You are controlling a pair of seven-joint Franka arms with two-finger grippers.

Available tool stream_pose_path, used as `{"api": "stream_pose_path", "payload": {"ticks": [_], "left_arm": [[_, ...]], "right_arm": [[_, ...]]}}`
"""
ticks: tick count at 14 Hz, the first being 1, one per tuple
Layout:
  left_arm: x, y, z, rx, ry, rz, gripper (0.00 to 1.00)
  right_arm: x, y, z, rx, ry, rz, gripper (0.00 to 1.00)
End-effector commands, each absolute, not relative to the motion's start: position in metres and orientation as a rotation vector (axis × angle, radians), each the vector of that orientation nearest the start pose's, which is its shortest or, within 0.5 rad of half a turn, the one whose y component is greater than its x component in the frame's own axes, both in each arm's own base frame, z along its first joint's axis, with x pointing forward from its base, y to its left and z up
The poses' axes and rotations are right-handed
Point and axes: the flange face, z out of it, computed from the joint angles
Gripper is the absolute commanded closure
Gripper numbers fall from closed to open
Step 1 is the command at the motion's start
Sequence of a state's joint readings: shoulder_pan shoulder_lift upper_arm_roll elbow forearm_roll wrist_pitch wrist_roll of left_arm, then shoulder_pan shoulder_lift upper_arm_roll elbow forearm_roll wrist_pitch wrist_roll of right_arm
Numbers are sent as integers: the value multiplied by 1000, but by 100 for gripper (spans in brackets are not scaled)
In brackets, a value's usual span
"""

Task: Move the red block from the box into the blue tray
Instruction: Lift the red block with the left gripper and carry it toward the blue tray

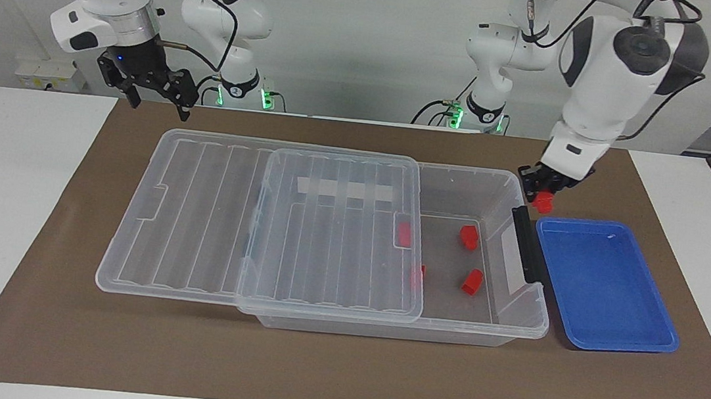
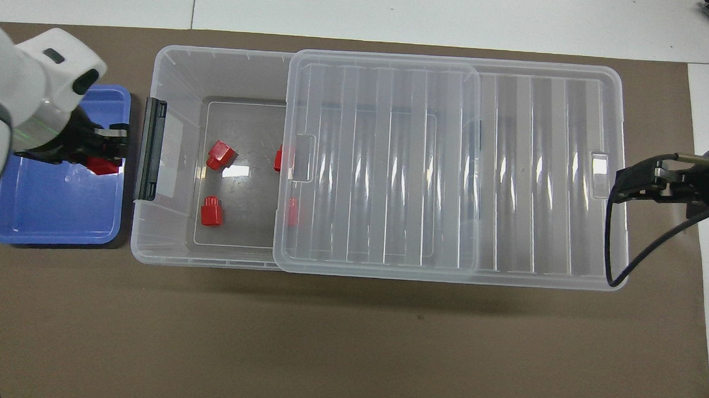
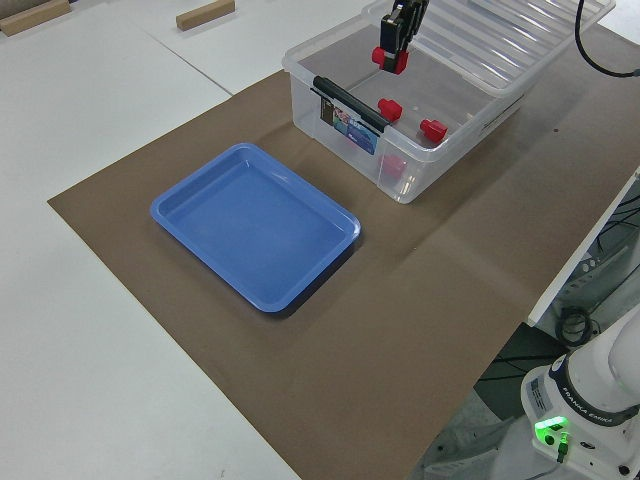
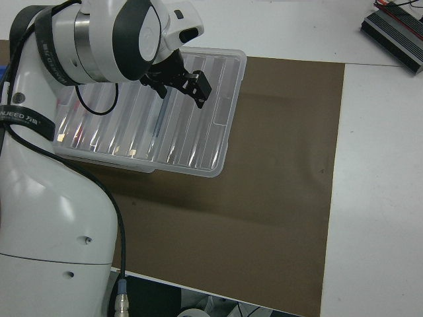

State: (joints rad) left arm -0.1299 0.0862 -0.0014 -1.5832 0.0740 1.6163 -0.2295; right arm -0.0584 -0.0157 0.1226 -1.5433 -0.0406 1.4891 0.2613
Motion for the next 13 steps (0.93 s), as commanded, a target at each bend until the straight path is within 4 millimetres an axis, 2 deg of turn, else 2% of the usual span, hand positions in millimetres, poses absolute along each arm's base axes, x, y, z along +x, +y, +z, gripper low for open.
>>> {"api": "stream_pose_path", "payload": {"ticks": [1, 3, 4, 5, 7, 11, 13], "left_arm": [[569, -15, 594, -3070, -57, 57, 100], [574, 37, 594, -3072, 43, -5, 100], [575, 66, 590, -3070, 25, -45, 100], [575, 84, 580, -3067, 29, -67, 100], [580, 93, 546, -3058, 71, -127, 100], [584, 125, 489, -3063, 7, -130, 100], [587, 115, 467, -3061, 36, -152, 100]], "right_arm": [[535, 33, 640, -3175, 327, 56, 0], [536, 33, 639, -3172, 324, 52, 0], [537, 29, 639, -3166, 337, 51, 0], [538, 26, 638, -3164, 344, 47, 0], [544, 18, 631, -3160, 350, 26, 0], [555, -26, 604, -3150, 387, -40, 0], [566, -45, 587, -3139, 429, -88, 0]]}}
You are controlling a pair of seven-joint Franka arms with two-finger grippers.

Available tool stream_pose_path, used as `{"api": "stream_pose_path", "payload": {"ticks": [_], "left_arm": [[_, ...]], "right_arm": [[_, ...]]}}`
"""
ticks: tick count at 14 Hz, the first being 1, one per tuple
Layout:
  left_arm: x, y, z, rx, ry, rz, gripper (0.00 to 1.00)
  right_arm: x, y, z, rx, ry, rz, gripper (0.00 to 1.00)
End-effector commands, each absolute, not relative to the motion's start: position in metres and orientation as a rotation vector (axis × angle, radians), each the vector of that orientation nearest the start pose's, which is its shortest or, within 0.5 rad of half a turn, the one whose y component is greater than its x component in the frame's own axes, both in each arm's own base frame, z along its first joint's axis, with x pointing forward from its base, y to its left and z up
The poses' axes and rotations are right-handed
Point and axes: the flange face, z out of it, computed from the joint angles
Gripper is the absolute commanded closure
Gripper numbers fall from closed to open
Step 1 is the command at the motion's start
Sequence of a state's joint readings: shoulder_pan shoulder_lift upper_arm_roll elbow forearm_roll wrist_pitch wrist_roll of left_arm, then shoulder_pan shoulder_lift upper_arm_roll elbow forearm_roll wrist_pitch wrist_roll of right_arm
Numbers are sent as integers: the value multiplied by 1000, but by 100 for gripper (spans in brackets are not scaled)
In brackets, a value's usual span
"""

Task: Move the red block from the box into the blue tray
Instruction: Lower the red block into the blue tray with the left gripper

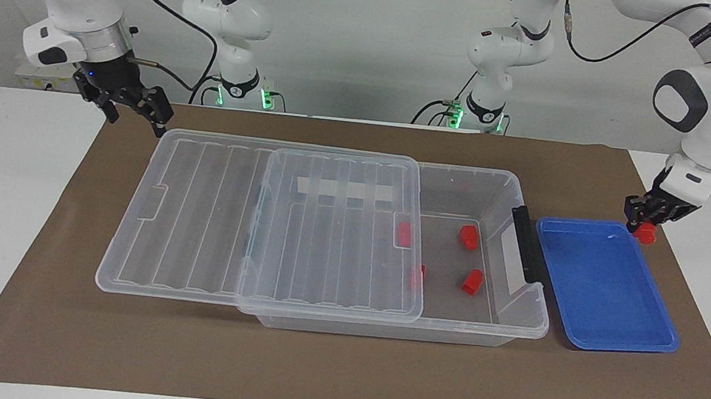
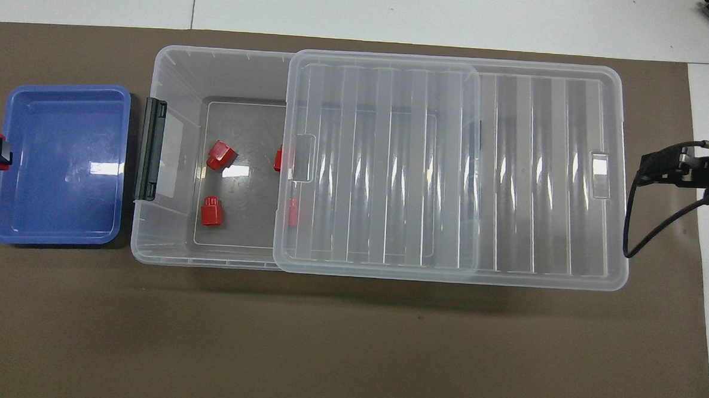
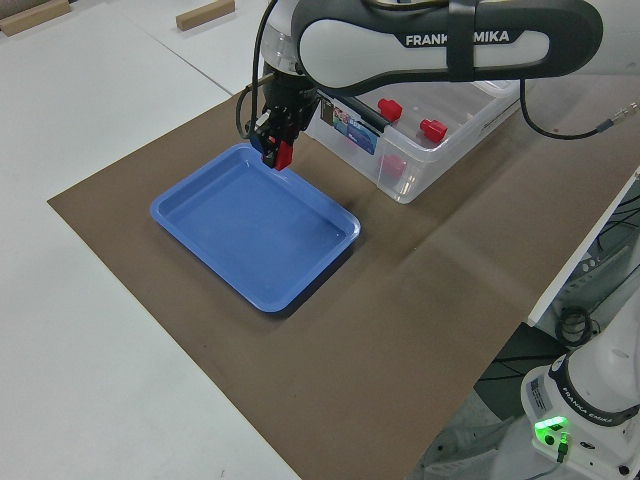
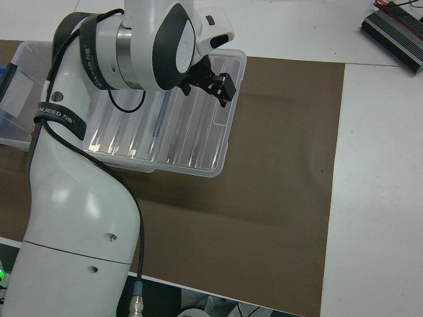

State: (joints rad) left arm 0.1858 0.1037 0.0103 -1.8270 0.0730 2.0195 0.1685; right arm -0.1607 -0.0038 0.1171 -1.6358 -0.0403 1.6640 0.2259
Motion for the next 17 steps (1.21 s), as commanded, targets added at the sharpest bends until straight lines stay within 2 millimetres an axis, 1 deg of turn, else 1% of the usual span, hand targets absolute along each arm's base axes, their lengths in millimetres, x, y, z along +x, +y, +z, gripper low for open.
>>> {"api": "stream_pose_path", "payload": {"ticks": [1, 2, 3, 4, 5, 6, 7, 8, 9, 10, 11, 13, 15, 16, 17], "left_arm": [[588, 109, 457, -3062, 55, -158, 100], [589, 100, 447, -3063, 77, -152, 100], [589, 102, 446, -3064, 76, -150, 100], [590, 103, 436, -3065, 82, -143, 100], [596, 103, 417, -3066, 94, -138, 100], [601, 105, 403, -3067, 94, -140, 100], [603, 108, 395, -3065, 116, -139, 100], [604, 111, 390, -3063, 150, -135, 100], [602, 119, 384, -3066, 136, -131, 100], [600, 124, 375, -3091, 91, -132, 100], [601, 123, 373, -3131, 38, -158, 100], [599, 118, 368, -3136, 53, -165, 100], [597, 114, 360, -3126, 54, -221, 100], [595, 113, 353, -3120, 55, -236, 100], [593, 113, 350, -3120, 55, -239, 100]], "right_arm": [[571, -57, 577, -3134, 451, -102, 0], [577, -65, 566, -3134, 444, -92, 0], [581, -75, 559, -3135, 426, -103, 0], [584, -84, 549, -3137, 408, -107, 0], [585, -89, 540, -3141, 389, -124, 1], [586, -92, 528, -3142, 378, -121, 10], [587, -99, 519, -3140, 389, -124, 25], [587, -103, 508, -3138, 400, -124, 52], [587, -105, 502, -3137, 404, -124, 80], [589, -107, 496, -3136, 408, -136, 100], [591, -109, 491, -3134, 410, -138, 100], [596, -110, 481, -3132, 409, -139, 100], [598, -110, 474, -3131, 404, -139, 100], [600, -104, 474, -3131, 392, -139, 100], [603, -98, 472, -3132, 375, -146, 100]]}}
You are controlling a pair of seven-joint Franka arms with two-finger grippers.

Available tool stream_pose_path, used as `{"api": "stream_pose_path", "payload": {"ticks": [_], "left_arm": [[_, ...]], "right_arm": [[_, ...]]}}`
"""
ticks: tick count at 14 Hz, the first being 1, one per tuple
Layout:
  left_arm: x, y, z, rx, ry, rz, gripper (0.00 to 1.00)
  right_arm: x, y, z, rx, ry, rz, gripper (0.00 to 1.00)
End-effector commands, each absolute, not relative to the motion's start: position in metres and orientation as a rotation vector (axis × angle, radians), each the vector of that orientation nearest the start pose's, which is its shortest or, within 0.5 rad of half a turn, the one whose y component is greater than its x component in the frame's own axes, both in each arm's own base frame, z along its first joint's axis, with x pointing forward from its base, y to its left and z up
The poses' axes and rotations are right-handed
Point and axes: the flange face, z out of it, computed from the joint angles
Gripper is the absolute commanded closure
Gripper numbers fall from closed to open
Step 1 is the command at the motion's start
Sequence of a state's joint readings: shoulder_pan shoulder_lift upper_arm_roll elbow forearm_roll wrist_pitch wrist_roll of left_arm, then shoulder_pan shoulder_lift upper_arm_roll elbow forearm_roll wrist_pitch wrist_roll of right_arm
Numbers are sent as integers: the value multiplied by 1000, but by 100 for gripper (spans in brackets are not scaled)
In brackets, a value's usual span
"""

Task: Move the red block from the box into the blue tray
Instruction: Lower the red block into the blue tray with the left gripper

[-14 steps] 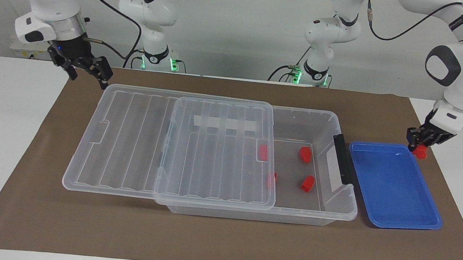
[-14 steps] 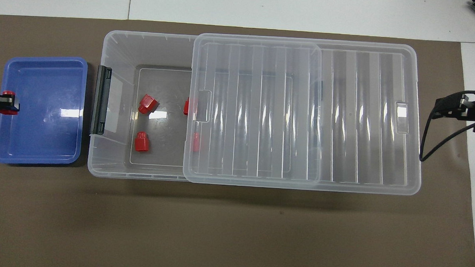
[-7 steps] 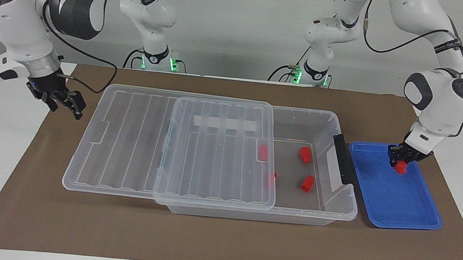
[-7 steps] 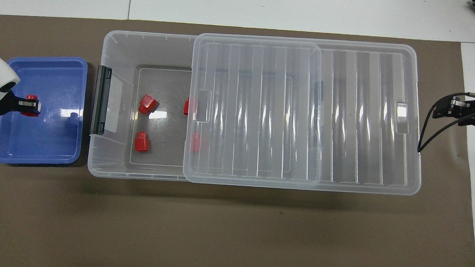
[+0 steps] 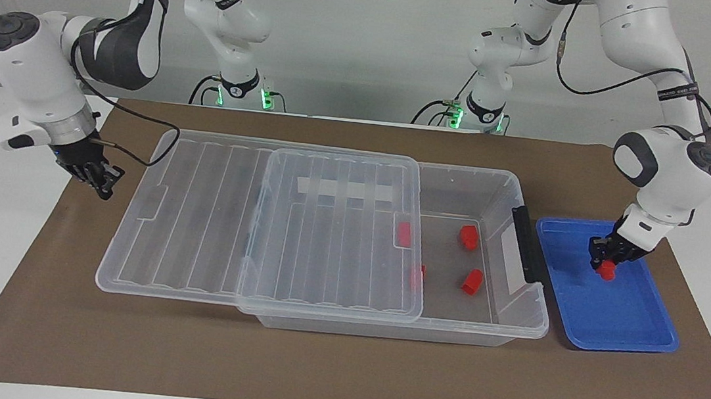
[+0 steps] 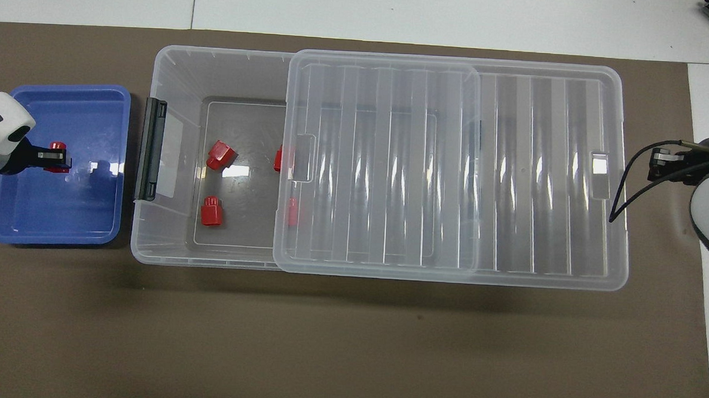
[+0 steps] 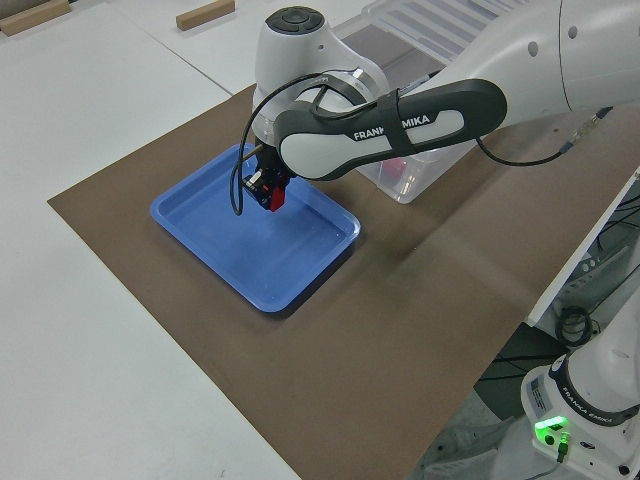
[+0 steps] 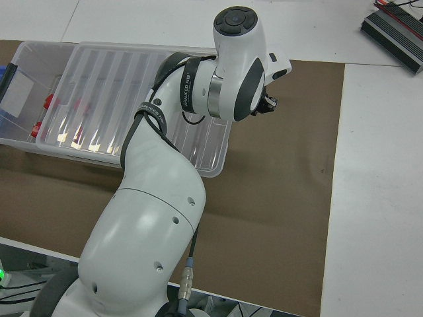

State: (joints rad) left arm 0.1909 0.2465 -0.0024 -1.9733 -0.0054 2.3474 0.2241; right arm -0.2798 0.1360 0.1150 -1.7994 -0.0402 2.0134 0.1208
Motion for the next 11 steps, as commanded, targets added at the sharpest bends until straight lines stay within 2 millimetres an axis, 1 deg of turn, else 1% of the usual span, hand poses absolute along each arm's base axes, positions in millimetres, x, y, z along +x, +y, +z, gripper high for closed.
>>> {"api": "stream_pose_path", "payload": {"ticks": [1, 3, 4, 5, 6, 7, 8, 10, 11], "left_arm": [[592, 116, 348, -3119, 50, -239, 100], [591, 114, 345, -3122, 46, -235, 100], [591, 113, 344, -3119, 47, -243, 100], [587, 111, 334, -3119, 46, -241, 100], [583, 111, 325, -3115, 43, -262, 100], [576, 110, 312, -3107, 46, -286, 100], [574, 109, 305, -3099, 45, -313, 100], [572, 107, 296, -3101, 46, -309, 100], [572, 107, 295, -3103, 44, -307, 100]], "right_arm": [[604, -90, 472, -3134, 353, -151, 100], [606, -78, 472, -3136, 319, -149, 100], [606, -76, 472, -3137, 315, -149, 100], [607, -72, 471, -3139, 286, -147, 100], [608, -55, 471, -3143, 226, -149, 100], [609, -49, 472, -3144, 209, -145, 100], [609, -48, 472, -3144, 206, -147, 100], [609, -29, 470, -3146, 156, -135, 100], [609, -27, 470, -3146, 151, -133, 100]]}}
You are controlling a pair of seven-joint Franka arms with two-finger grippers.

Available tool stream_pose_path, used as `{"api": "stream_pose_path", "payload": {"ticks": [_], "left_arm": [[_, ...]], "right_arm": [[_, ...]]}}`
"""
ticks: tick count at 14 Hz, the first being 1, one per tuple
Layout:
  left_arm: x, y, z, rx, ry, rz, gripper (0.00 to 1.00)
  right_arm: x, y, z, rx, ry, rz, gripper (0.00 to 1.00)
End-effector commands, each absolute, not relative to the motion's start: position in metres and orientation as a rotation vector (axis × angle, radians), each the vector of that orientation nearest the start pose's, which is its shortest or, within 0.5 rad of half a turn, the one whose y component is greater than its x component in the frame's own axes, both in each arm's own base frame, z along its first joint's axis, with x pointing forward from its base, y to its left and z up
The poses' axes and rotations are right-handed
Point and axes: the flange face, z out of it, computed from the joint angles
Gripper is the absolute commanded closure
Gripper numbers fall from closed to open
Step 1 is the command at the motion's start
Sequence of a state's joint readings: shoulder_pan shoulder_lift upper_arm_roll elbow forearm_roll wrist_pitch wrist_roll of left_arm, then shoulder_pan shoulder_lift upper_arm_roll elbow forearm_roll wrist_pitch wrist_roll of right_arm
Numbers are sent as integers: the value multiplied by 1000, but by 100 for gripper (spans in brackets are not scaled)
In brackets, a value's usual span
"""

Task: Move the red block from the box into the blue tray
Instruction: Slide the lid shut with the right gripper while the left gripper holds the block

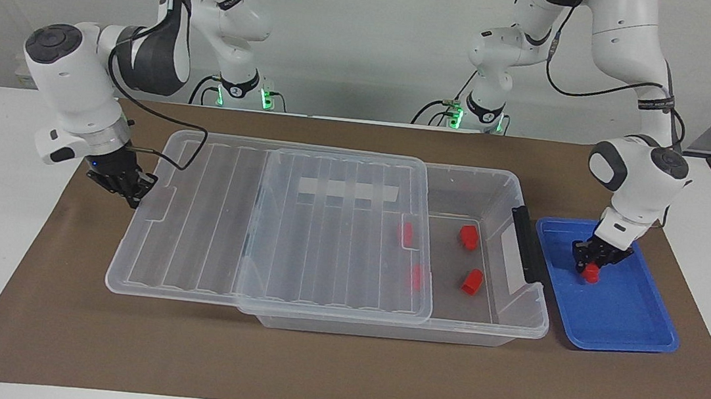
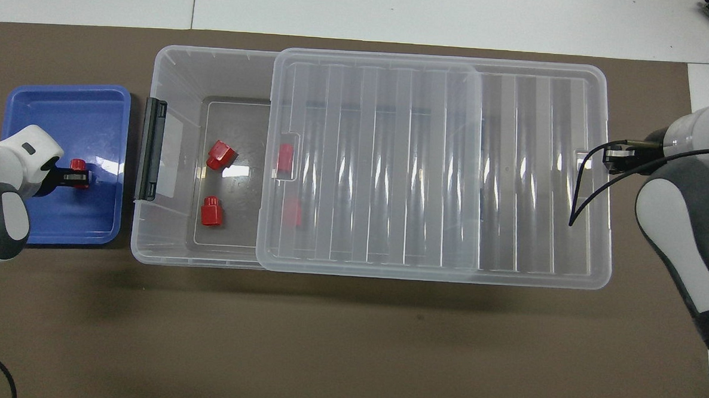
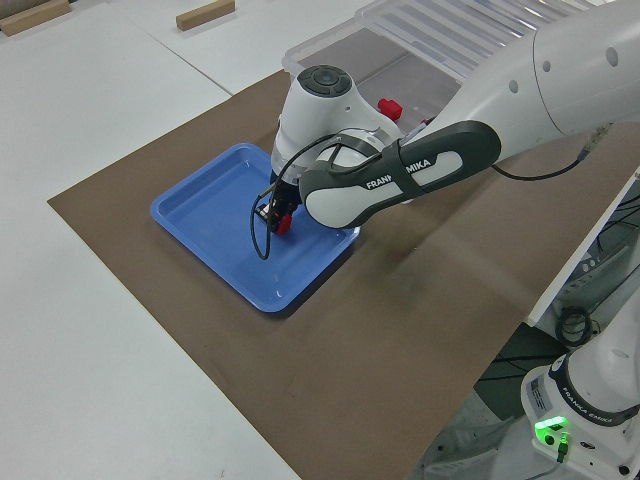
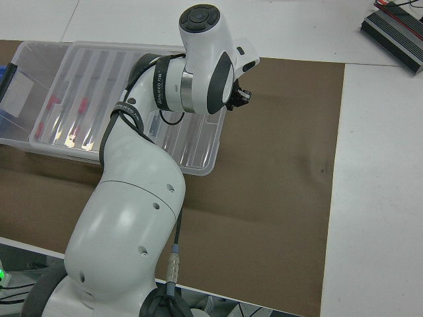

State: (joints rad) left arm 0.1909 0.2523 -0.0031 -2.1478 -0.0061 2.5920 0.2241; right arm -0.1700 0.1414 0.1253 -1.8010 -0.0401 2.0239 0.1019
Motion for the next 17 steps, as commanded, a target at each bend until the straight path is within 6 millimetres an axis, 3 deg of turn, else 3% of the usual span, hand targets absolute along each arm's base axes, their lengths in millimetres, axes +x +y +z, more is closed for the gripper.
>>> {"api": "stream_pose_path", "payload": {"ticks": [1, 2, 3, 5, 7, 13, 15, 17], "left_arm": [[572, 105, 295, -3101, 51, -307, 100], [572, 103, 295, -3102, 56, -307, 100], [572, 104, 295, -3101, 51, -307, 93], [572, 104, 295, -3102, 54, -307, 51], [572, 104, 295, -3102, 56, -304, 34], [576, 105, 302, -3107, 59, -284, 35], [585, 105, 329, -3127, 66, -204, 35], [594, 107, 383, -3149, 73, -105, 35]], "right_arm": [[610, -15, 470, -3146, 120, -130, 100], [610, -4, 470, -3146, 96, -133, 100], [610, -1, 470, -3146, 91, -131, 100], [609, 15, 470, -3146, 48, -126, 100], [608, 28, 469, -3146, 12, -121, 100], [603, 76, 470, -3123, -93, -122, 100], [600, 92, 469, -3117, -129, -116, 100], [598, 110, 472, -3111, -168, -130, 100]]}}
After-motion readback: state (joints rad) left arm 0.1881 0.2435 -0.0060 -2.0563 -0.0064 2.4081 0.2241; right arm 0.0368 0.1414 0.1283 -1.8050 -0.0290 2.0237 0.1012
